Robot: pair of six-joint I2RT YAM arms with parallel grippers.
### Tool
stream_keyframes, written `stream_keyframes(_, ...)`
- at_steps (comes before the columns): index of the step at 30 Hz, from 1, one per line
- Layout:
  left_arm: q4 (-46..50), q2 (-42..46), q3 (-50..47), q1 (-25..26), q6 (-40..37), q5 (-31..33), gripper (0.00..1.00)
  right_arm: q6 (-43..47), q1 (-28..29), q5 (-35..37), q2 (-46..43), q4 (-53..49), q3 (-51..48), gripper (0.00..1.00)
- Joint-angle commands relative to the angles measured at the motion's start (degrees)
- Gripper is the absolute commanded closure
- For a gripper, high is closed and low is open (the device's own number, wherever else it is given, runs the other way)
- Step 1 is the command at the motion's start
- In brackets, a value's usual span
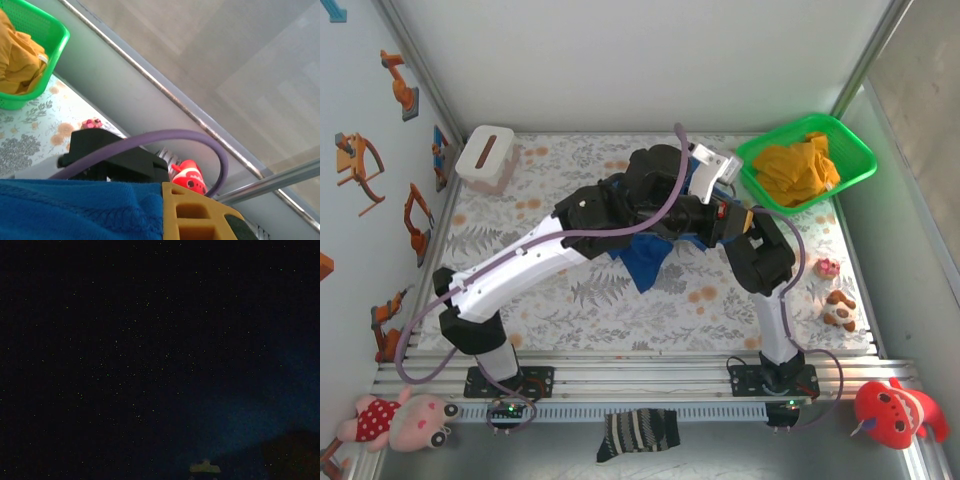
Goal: Fold the inside-out t-shirt
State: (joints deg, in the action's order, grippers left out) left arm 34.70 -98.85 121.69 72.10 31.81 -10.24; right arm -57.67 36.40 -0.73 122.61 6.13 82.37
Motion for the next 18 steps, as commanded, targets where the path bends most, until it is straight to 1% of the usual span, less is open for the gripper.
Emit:
stream_keyframes(1, -10.2, 5.3, 0.6, 2.2, -1.5, -6.3, 1.00, -2.8, -0.2, 4.6, 4.3, -9.8, 2.6, 0.01)
stream_keyframes(3, -11.9, 6.4, -2.1, 1.5, -0.6, -6.0, 1.00, -4.8, -0.2, 6.7, 5.3, -15.5, 5.1, 0.01)
stream_keyframes(9, -18.1, 11.6, -13.1, -1.0, 2.5, -2.5, 1.00, -10.5, 0.7, 10.9, 13.0, -42.6, 19.4, 0.01)
stream_keyframes(11, -21.0, 13.7, -17.2, -2.4, 4.2, -1.6, 1.00, -11.7, 0.8, 9.9, 15.0, -45.1, 20.9, 0.01)
stream_keyframes(12, -22.1, 14.6, -19.0, -3.1, 5.0, -1.1, 1.00, -12.0, 0.8, 8.6, 15.8, -44.5, 20.7, 0.03)
stream_keyframes(15, -23.9, 16.6, -22.2, -4.2, 5.9, 0.0, 1.00, -11.3, 0.9, 7.5, 16.2, -42.9, 20.8, 0.19)
stream_keyframes(16, -24.0, 17.0, -22.6, -4.3, 5.9, 0.4, 1.00, -11.3, 0.7, 6.7, 16.3, -42.2, 20.6, 0.28)
stream_keyframes(18, -24.3, 17.6, -23.2, -4.4, 5.8, 0.9, 1.00, -10.6, 0.5, 5.2, 16.1, -40.1, 20.0, 0.54)
